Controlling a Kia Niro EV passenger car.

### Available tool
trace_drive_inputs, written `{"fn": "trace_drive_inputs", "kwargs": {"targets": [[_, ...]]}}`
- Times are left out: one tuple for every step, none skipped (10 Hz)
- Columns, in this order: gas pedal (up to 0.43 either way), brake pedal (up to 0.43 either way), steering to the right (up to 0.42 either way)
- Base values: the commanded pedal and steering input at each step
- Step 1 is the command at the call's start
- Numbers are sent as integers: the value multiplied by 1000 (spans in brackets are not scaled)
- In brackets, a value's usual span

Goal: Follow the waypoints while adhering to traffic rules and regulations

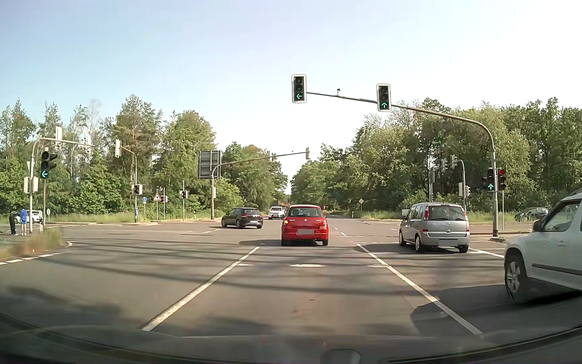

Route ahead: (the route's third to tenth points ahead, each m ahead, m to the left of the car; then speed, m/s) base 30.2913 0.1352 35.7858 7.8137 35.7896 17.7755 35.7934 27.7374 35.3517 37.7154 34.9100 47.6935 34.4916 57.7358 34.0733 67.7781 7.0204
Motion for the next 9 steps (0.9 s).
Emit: {"fn": "trace_drive_inputs", "kwargs": {"targets": [[98,30,-1],[98,30,-1],[98,30,-1],[87,30,-1],[79,30,-1],[79,30,-1],[79,30,-1],[79,30,-1],[79,30,-1]]}}
